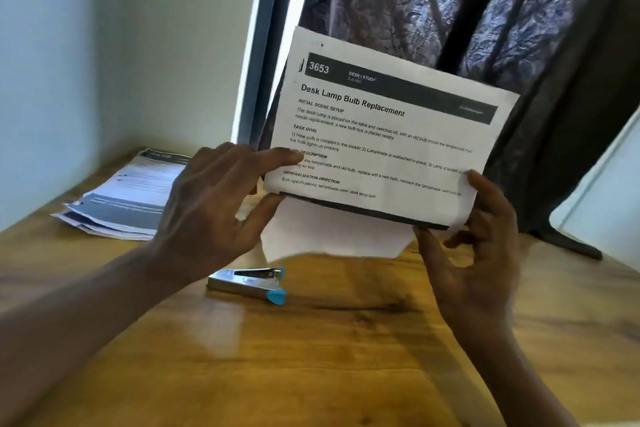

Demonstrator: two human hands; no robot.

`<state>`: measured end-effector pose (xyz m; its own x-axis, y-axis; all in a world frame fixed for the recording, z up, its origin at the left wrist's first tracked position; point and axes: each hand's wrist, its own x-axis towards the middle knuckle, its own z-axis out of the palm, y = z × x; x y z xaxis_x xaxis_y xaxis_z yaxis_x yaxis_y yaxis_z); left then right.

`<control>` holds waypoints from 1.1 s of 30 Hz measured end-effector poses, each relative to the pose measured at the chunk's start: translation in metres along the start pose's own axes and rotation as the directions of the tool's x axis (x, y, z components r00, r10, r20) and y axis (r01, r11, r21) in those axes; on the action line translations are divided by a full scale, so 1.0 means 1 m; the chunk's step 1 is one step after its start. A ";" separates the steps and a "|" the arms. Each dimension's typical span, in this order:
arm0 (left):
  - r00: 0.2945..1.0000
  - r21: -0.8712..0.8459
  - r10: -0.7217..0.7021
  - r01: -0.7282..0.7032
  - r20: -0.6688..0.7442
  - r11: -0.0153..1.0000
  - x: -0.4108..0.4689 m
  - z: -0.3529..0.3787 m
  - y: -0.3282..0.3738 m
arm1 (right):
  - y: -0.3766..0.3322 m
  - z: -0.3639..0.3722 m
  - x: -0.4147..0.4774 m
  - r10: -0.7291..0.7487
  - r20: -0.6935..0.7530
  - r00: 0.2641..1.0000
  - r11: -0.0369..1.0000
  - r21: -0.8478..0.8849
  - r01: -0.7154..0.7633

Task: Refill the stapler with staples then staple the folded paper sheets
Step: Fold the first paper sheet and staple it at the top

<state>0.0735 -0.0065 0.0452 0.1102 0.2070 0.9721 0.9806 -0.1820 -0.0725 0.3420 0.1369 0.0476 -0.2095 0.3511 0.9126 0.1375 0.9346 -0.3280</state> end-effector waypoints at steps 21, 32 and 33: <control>0.564 -0.238 0.026 0.305 0.825 0.922 -0.022 0.022 0.024 | 0.019 -0.054 -0.050 0.365 0.195 0.910 0.902 -0.315 -0.295; 0.470 -0.226 0.056 0.314 0.881 0.922 -0.019 0.017 0.028 | 0.026 -0.007 -0.043 0.494 0.727 0.477 0.860 -0.490 -0.143; 0.481 -0.225 0.059 0.297 0.875 0.928 -0.018 0.016 0.029 | 0.026 -0.006 -0.043 0.513 0.730 0.451 0.846 -0.517 -0.126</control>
<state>0.1024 0.0001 0.0216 0.2521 0.9297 0.2687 0.9062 -0.3242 0.2715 0.3605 0.1457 0.0017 -0.7306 0.6797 0.0653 0.6437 0.7175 -0.2661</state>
